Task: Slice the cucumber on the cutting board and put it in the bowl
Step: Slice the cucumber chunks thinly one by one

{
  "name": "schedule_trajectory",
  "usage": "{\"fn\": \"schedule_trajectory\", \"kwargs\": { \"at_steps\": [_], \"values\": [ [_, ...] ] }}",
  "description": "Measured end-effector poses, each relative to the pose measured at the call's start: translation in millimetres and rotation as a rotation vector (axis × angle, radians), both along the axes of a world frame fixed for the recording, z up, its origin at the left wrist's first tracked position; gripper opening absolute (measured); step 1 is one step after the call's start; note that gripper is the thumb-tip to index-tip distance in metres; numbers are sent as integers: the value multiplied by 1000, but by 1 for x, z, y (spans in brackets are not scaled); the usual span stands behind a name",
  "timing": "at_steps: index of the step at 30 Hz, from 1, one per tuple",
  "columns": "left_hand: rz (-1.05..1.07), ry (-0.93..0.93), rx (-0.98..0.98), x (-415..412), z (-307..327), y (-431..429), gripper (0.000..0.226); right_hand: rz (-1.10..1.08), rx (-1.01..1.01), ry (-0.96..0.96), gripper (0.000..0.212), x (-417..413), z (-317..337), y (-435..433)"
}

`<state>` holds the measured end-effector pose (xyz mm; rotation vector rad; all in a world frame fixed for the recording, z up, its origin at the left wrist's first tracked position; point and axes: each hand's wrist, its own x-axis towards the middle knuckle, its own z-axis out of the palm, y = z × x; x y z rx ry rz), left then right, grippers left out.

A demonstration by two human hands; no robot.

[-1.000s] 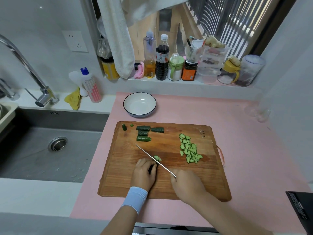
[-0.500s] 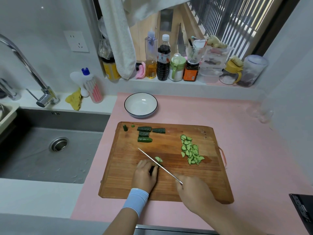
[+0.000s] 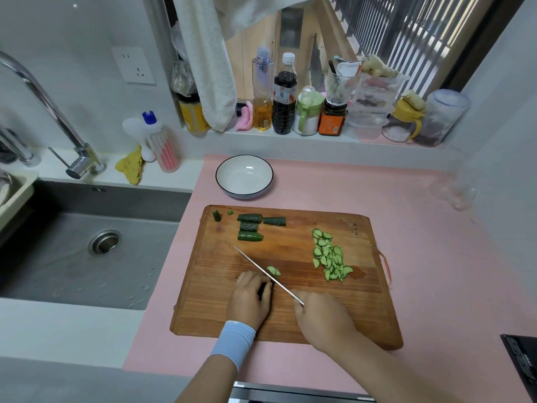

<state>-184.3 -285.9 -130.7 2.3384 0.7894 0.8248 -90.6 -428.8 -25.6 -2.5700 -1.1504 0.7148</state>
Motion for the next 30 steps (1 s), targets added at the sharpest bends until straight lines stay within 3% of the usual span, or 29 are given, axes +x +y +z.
{"fn": "schedule_trajectory", "kwargs": {
  "at_steps": [8,15,19,30],
  "values": [
    [11,21,-12,0,0,1,16,4,76,7,25,-2,0,-26],
    [24,14,-35,0,0,0,16,1,16,27,21,-2,10,-27],
    [25,6,-42,0,1,0,16,-24,-36,55,32,-2,5,-15],
    [2,18,-9,-2,-1,-2,16,-38,-54,39,33,-3,5,-8]
  ]
}}
